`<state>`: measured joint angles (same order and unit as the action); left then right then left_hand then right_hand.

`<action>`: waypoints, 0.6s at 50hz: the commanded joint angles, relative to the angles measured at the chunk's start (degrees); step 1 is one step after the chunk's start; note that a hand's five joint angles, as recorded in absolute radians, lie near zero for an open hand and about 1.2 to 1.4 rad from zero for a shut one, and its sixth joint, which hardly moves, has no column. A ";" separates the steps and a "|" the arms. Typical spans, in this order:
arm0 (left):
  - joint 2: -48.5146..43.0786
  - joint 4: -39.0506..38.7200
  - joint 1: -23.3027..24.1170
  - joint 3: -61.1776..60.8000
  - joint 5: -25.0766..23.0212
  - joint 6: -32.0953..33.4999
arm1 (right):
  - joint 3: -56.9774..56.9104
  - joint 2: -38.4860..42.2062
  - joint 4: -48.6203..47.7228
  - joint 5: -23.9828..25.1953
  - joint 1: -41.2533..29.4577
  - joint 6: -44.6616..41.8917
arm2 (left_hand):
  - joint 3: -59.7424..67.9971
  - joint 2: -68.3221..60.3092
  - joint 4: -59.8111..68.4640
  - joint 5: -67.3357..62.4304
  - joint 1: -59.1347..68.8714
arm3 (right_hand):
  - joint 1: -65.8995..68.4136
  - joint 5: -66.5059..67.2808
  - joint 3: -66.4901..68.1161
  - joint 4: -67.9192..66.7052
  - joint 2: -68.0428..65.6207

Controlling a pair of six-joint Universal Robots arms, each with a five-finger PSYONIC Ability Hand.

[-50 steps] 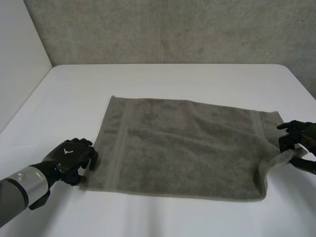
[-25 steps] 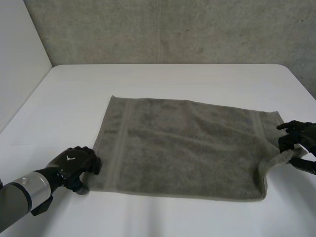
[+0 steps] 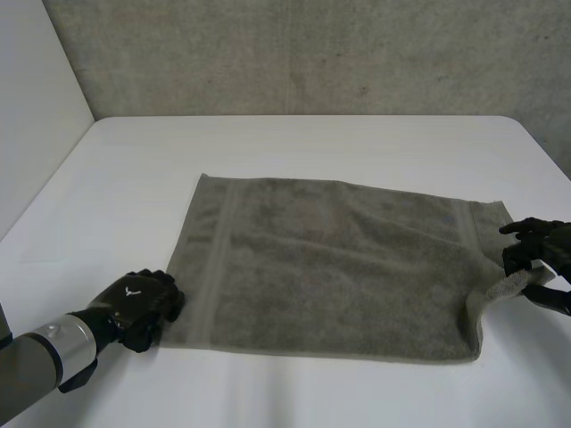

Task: Fold the towel.

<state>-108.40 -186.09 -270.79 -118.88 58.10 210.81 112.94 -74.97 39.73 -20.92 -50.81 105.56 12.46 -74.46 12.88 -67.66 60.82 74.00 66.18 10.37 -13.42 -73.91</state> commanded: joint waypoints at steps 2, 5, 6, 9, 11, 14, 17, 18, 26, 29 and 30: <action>0.47 0.20 -0.18 -0.04 0.00 -0.22 | 0.00 0.00 0.09 0.00 0.10 0.00 | -2.46 -5.54 -2.88 -2.34 19.18 | 6.00 3.82 -0.37 3.42 -6.09; 2.57 0.73 -0.44 -0.04 -0.44 -0.57 | 0.00 0.00 0.09 0.00 0.10 0.00 | -2.46 -5.54 -2.88 -2.34 19.18 | 6.00 3.82 -0.37 3.42 -6.09; 2.58 0.73 -0.44 -0.04 -0.44 -0.57 | 0.00 0.00 0.09 0.00 0.10 0.00 | -2.46 -5.54 -2.88 -2.34 19.18 | 6.00 3.82 -0.37 3.42 -6.09; 4.68 0.64 -0.36 -0.39 -0.53 -0.84 | 0.00 0.00 0.09 0.00 -0.08 0.00 | -2.46 -5.54 -2.88 -2.34 19.18 | 6.00 3.82 -0.37 3.42 -6.09; 5.39 0.73 -0.36 -0.48 -0.53 -1.10 | 0.00 0.00 0.09 0.00 -0.16 0.00 | -2.46 -5.54 -2.88 -2.34 19.18 | 6.00 3.82 -0.37 3.42 -6.09; 6.89 0.64 -0.18 -0.48 -0.62 -2.33 | 0.09 0.00 0.09 0.00 -0.16 0.00 | -2.46 -5.54 -2.88 -2.34 19.18 | 6.00 3.82 -0.37 3.42 -6.09; 7.76 0.64 0.00 -0.31 -0.62 -4.08 | 0.09 0.00 0.18 0.00 -0.16 0.09 | -2.46 -5.54 -2.88 -2.34 19.18 | 6.00 3.82 -0.37 3.42 -6.09; 8.12 0.64 0.08 -0.22 -0.62 -4.70 | 0.09 0.00 0.18 0.00 -0.16 0.09 | -2.46 -5.54 -2.88 -2.34 19.18 | 6.00 3.82 -0.37 3.42 -6.09; 8.56 0.73 0.52 -0.30 -0.70 -5.14 | 0.00 -0.09 0.18 0.00 0.10 0.09 | -2.46 -5.54 -2.88 -2.34 19.18 | 6.00 3.82 -0.37 3.42 -6.09; 8.47 0.73 1.05 -0.30 -0.79 -5.06 | 0.00 -0.09 0.18 0.00 0.19 0.00 | -2.46 -5.54 -2.88 -2.34 19.18 | 6.00 3.82 -0.37 3.42 -6.09; 8.38 0.81 1.49 -0.39 -0.88 -4.88 | 0.00 -0.09 0.18 0.00 0.19 0.00 | -2.46 -1.90 -2.88 1.31 15.53 | 6.00 3.82 -0.37 3.42 -6.09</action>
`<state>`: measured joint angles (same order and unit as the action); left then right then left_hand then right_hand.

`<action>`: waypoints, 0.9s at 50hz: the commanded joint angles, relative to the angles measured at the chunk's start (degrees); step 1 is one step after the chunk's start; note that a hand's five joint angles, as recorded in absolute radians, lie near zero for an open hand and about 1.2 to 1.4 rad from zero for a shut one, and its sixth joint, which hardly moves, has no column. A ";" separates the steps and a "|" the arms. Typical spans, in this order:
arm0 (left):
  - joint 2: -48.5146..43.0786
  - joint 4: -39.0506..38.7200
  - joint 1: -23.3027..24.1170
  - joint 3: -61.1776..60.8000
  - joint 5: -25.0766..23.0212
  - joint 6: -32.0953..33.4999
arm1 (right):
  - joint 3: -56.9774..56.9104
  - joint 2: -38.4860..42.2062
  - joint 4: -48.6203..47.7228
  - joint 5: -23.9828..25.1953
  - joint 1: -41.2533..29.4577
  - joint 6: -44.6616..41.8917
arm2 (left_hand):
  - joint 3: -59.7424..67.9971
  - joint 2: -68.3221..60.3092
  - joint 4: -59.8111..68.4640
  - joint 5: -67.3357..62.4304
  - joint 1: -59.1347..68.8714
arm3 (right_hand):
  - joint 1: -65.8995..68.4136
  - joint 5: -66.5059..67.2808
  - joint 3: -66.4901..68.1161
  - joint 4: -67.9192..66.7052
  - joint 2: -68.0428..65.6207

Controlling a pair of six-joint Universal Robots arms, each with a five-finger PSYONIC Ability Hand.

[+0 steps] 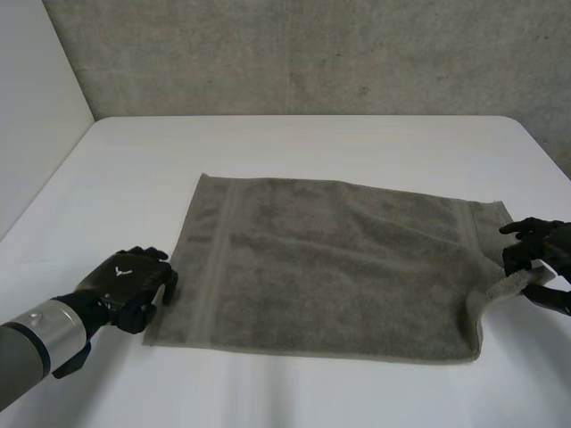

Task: Fold the towel.

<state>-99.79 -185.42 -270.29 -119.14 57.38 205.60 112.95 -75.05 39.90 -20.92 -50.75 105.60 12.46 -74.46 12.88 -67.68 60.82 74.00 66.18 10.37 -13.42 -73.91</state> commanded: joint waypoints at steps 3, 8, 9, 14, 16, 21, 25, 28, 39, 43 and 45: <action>-0.59 0.06 1.70 -0.31 -0.69 0.59 | -0.01 -0.01 0.00 0.00 0.13 -0.04 | -2.46 21.68 -2.88 24.90 -8.05 | 6.00 3.82 -0.37 3.42 -6.09; -1.20 0.06 3.98 -0.83 -4.29 0.85 | -0.01 -0.01 0.00 0.09 0.13 0.05 | -2.46 40.86 -2.88 44.08 -27.23 | 6.00 3.82 -0.37 3.42 -6.09; -1.37 -0.03 4.07 -0.92 -4.90 0.85 | -0.01 -0.01 0.00 0.09 0.13 0.05 | -2.46 41.19 -2.88 44.41 -27.56 | 6.00 3.82 -0.37 3.42 -6.09; -1.55 -0.38 4.60 -1.01 -5.08 0.85 | -0.01 -0.01 0.00 0.09 0.13 -0.04 | -2.46 48.40 -2.88 51.62 -34.77 | 6.00 3.82 -0.37 3.42 -6.09; -1.55 -0.47 5.03 -1.01 -4.82 0.85 | -0.01 -0.01 0.00 0.09 0.22 -0.04 | -2.46 52.26 -2.88 55.48 -38.63 | 6.00 3.82 -0.37 3.42 -6.09; -1.29 -0.03 6.18 -1.18 -3.51 0.33 | -0.01 -0.01 0.00 0.09 0.30 -0.04 | -2.46 34.09 -2.88 37.31 -20.45 | 6.00 3.82 -0.37 3.42 -6.09; -0.94 -0.29 6.79 -1.36 -1.58 -0.29 | -0.01 -0.01 0.00 0.09 0.22 -0.04 | -2.46 -5.45 -2.88 -2.23 19.08 | 6.00 3.82 -0.37 3.42 -6.09; -0.85 -0.21 6.80 -1.36 -0.43 -0.82 | -0.01 0.08 -0.09 0.09 0.22 -0.04 | -2.46 -5.54 -2.88 -2.32 19.18 | 6.00 3.82 -0.37 3.42 -6.09; -1.55 0.15 6.53 -1.27 -0.43 -3.72 | -0.10 -0.01 -0.09 0.09 0.13 -0.04 | -2.46 18.42 -2.88 21.64 -4.78 | 6.00 3.82 -0.37 3.42 -6.09; -1.90 0.15 6.71 -1.27 -0.43 -3.81 | -0.01 -0.01 -0.09 0.09 0.13 -0.04 | -2.46 41.53 -2.88 44.75 -27.90 | 6.00 3.82 -0.37 3.42 -6.09; -2.95 0.06 6.97 -1.36 -0.43 -3.81 | -0.10 -0.01 -0.09 0.09 0.13 -0.04 | -2.46 44.54 -2.88 47.76 -30.91 | 6.00 3.82 -0.37 3.42 -6.09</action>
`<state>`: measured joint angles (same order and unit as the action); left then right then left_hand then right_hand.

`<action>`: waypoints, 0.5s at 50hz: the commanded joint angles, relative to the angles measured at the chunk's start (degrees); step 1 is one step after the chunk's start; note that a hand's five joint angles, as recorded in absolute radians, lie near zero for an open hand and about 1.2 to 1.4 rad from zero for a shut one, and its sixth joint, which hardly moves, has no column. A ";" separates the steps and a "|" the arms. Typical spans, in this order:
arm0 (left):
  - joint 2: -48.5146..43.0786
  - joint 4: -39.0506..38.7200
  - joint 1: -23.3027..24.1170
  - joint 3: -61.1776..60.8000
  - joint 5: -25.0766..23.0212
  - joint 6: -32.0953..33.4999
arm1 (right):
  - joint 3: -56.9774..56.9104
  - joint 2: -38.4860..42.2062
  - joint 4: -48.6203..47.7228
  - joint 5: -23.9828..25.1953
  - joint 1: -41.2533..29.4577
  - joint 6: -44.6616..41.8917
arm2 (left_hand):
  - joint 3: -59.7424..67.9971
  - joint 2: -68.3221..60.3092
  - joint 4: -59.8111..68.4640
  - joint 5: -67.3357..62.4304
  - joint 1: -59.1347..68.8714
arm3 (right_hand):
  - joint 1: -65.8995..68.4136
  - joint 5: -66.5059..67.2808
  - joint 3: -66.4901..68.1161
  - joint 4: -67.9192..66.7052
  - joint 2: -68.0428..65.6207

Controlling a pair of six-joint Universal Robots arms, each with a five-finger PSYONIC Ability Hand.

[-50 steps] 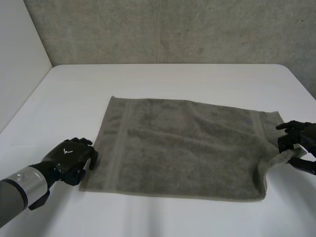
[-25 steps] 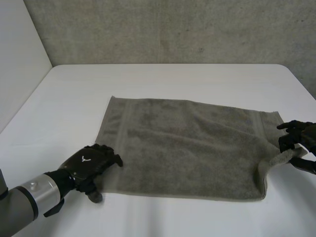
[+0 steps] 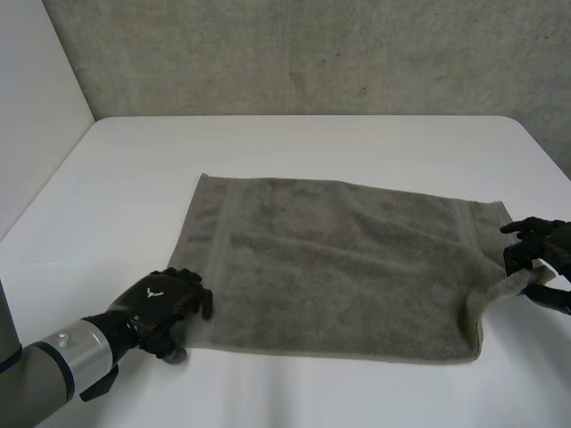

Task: Fold the towel.

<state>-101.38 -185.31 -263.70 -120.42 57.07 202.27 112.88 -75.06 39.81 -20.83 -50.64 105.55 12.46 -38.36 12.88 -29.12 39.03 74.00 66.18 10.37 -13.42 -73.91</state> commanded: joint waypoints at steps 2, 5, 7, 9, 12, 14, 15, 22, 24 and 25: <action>-1.53 -0.14 0.38 -0.07 -0.12 -0.47 | 0.05 0.00 0.00 0.00 0.01 0.00 | -2.46 9.47 -2.88 10.22 -10.13 | 6.00 3.82 -0.37 3.42 -6.09; -1.71 -0.31 0.38 -0.07 0.05 -0.47 | 0.06 0.00 0.00 0.00 -0.08 0.00 | -2.46 9.48 -2.88 10.23 -10.14 | 6.00 3.82 -0.37 3.42 -6.09; -1.80 -0.49 0.38 -0.07 0.05 -0.39 | -0.03 0.00 0.00 0.00 0.01 0.00 | -2.46 9.31 -2.88 10.07 -9.97 | 6.00 3.82 -0.37 3.42 -6.09; -2.06 -0.58 0.38 0.01 0.14 -0.39 | 0.06 0.00 0.00 0.00 0.01 0.00 | -2.46 9.14 -2.88 9.90 -9.80 | 6.00 3.82 -0.37 3.42 -6.09; -2.85 -0.84 0.38 0.10 0.14 -0.30 | 0.06 0.00 0.00 0.09 0.01 0.00 | -2.46 8.80 -2.88 9.56 -9.47 | 6.00 3.82 -0.37 3.42 -6.09; -3.38 -0.93 0.38 0.28 0.14 -0.30 | 0.06 0.00 0.00 0.00 -0.08 0.00 | -2.46 8.63 -2.88 9.39 -9.30 | 6.00 3.82 -0.37 3.42 -6.09; -3.82 -1.02 0.38 0.36 0.14 -0.21 | 0.06 0.00 0.00 0.00 -0.08 0.00 | -2.46 8.47 -2.88 9.23 -9.13 | 6.00 3.82 -0.37 3.42 -6.09; -5.40 -2.68 0.47 0.89 0.32 -0.12 | 0.06 0.00 0.00 0.00 -0.16 0.00 | -2.46 1.09 -2.88 1.85 -1.76 | 6.00 3.82 -0.37 3.42 -6.09; -5.40 -2.95 0.47 1.07 0.41 -0.12 | 0.06 0.00 0.00 0.00 -0.16 0.00 | -2.46 -0.60 -2.88 0.16 -0.06 | 6.00 3.82 -0.37 3.42 -6.09; -5.40 -2.95 0.47 1.07 0.41 -0.12 | 0.06 0.00 0.00 0.00 -0.16 0.00 | -2.46 -0.62 -2.88 0.14 -0.05 | 6.00 3.82 -0.37 3.42 -6.09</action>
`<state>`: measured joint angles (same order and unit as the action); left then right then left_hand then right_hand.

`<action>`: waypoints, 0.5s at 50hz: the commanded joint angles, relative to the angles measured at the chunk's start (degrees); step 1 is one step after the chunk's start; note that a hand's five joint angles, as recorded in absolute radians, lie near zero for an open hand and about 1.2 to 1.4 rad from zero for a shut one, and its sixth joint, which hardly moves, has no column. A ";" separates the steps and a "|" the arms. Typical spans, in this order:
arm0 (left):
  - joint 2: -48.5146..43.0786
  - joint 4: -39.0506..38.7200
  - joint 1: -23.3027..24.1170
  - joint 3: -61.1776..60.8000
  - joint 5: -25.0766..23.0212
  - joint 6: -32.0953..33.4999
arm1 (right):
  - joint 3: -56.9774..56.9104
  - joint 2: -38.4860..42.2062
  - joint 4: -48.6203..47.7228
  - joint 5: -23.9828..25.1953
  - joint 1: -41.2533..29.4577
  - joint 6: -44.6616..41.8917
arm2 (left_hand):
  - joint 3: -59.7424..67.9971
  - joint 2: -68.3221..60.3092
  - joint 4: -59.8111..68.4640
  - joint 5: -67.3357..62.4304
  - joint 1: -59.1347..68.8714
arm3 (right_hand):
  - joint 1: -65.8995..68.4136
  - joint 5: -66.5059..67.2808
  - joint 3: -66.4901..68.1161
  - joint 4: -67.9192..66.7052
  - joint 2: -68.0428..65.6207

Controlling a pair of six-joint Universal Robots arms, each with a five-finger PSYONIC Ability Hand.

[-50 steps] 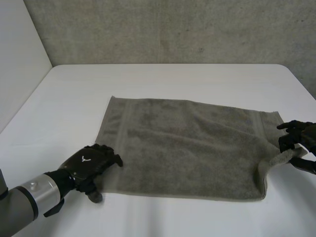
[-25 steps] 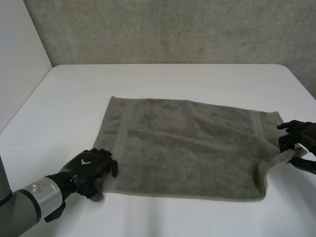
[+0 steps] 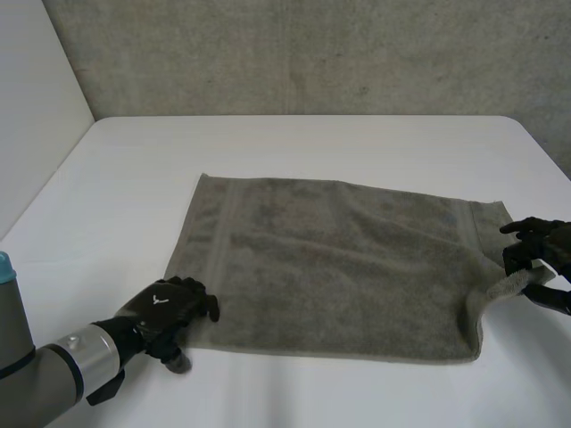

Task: Fold the towel.

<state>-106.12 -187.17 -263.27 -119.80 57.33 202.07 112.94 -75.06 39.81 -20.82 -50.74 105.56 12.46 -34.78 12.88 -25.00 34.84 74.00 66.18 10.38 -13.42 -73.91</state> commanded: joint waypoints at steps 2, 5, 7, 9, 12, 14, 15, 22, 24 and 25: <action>-0.66 -1.53 0.65 1.15 0.24 -0.01 | 0.00 0.00 0.00 -0.01 -0.06 0.00 | -2.46 -6.04 -2.88 -5.82 5.98 | 6.00 3.82 -0.38 3.42 -6.09; -0.93 -1.88 1.00 1.76 0.59 -0.10 | 0.00 0.09 0.00 -0.01 -0.06 0.00 | -2.46 -6.88 -2.88 -6.67 6.83 | 6.00 3.82 -0.38 3.42 -6.09; -1.10 -2.14 1.27 2.20 1.03 -0.36 | 0.00 0.09 0.00 -0.01 -0.15 0.00 | -2.46 -7.55 -2.88 -7.34 7.49 | 6.00 3.82 -0.38 3.42 -6.09; -1.10 -2.23 1.71 2.64 1.47 -0.37 | 0.00 0.09 0.00 -0.01 -0.15 0.00 | -2.46 -8.06 -2.88 -7.84 8.00 | 6.00 3.82 -0.38 3.42 -6.09; -1.19 -2.32 2.93 3.43 2.35 -0.45 | 0.09 0.00 0.00 -0.01 -0.15 0.00 | -2.46 -8.07 -2.88 -7.85 8.01 | 6.00 3.82 -0.38 3.42 -6.09; -1.19 -2.32 3.38 3.70 2.61 -0.45 | 0.09 0.09 0.00 -0.01 -0.15 0.00 | -2.46 -8.07 -2.88 -7.85 8.01 | 6.00 3.82 -0.38 3.42 -6.09; -1.54 -2.58 3.55 3.88 2.79 -0.45 | 0.09 0.09 0.00 -0.01 -0.15 0.00 | -2.46 -7.90 -2.88 -7.68 7.84 | 6.00 3.82 -0.38 3.42 -6.09; -3.48 -3.55 4.26 3.96 3.05 -0.37 | 0.09 0.09 0.00 -0.01 0.11 0.00 | -2.46 -8.07 -2.88 -7.85 8.01 | 6.00 3.82 -0.38 3.42 -6.09; -4.00 -3.55 4.78 3.88 3.05 -0.37 | 0.09 0.09 0.00 -0.01 0.11 0.00 | -2.46 -8.23 -2.88 -8.01 8.17 | 6.00 3.82 -0.38 3.42 -6.09; -4.00 -3.55 4.79 3.88 3.05 -0.37 | 0.09 0.09 0.00 -0.01 0.11 0.00 | -2.46 -8.23 -2.88 -8.02 8.17 | 6.00 3.82 -0.38 3.42 -6.09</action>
<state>-109.10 -190.57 -259.10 -115.79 60.40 201.66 113.03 -74.98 39.81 -20.83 -50.70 105.56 12.46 -42.19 12.88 -32.51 42.23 74.00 66.18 10.38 -13.42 -73.91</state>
